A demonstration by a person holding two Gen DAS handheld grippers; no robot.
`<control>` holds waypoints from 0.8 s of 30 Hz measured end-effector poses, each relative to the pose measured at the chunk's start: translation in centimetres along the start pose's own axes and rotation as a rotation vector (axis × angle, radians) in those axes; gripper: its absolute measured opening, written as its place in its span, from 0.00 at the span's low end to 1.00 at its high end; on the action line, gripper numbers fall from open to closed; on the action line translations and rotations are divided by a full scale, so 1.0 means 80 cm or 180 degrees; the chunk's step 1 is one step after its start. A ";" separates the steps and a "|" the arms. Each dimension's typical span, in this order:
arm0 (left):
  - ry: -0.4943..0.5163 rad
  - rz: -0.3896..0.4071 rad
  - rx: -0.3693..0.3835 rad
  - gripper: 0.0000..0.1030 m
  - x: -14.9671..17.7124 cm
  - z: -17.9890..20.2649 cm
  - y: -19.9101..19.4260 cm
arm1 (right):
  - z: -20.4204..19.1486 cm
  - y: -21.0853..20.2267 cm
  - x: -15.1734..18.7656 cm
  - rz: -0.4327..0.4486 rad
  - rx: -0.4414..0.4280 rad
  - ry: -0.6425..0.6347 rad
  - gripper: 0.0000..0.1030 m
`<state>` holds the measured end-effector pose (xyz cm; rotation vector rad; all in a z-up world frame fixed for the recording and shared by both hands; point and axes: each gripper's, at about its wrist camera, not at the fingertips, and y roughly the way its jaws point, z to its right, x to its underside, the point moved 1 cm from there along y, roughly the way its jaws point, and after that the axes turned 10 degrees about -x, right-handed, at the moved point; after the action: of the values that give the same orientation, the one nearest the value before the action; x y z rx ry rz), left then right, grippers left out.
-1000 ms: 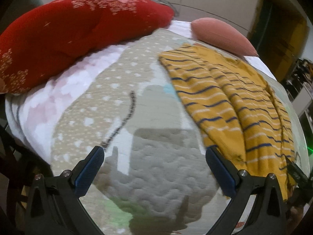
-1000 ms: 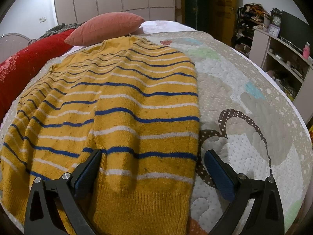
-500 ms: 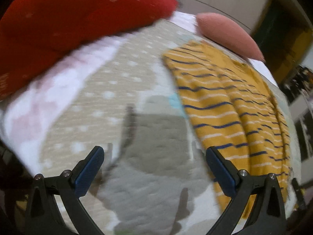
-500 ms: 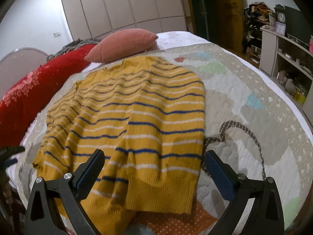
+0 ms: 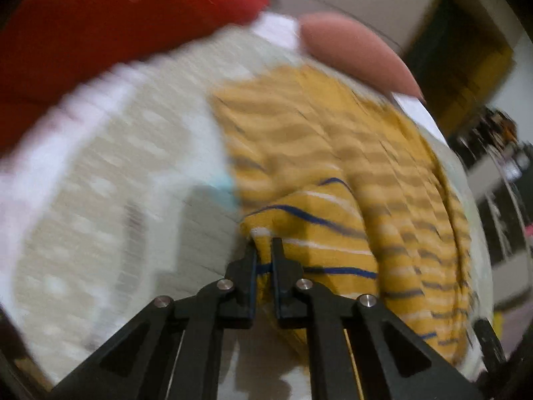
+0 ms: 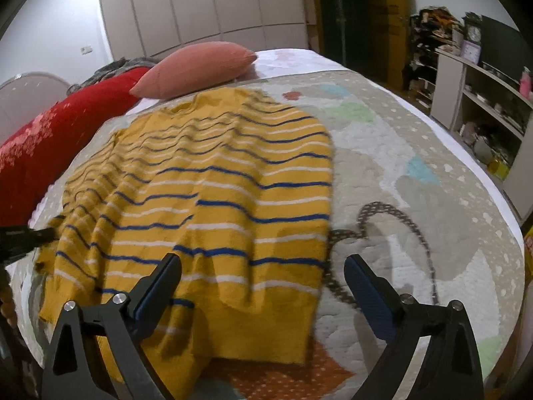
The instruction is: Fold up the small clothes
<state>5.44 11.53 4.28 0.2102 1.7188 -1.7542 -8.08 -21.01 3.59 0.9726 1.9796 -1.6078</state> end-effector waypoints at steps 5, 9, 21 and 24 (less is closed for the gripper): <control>-0.0342 0.0216 -0.0708 0.08 -0.039 -0.095 -0.019 | 0.028 -0.014 -0.014 0.0121 0.0151 0.0123 0.97; -0.0520 0.0151 -0.0705 0.13 -0.034 -0.144 -0.027 | 0.055 -0.015 -0.018 0.0129 0.0307 0.0260 0.97; -0.0146 0.0007 0.0077 0.67 0.053 -0.090 -0.061 | 0.051 0.052 -0.017 -0.0320 -0.0078 0.0345 0.49; 0.0030 -0.0102 0.0264 0.67 0.063 -0.049 -0.053 | 0.045 0.057 -0.021 -0.0430 -0.0734 0.0437 0.13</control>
<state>-2.05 13.12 4.61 0.2289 1.6659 -1.8525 -4.06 -24.51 0.75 0.8965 2.3081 -1.3708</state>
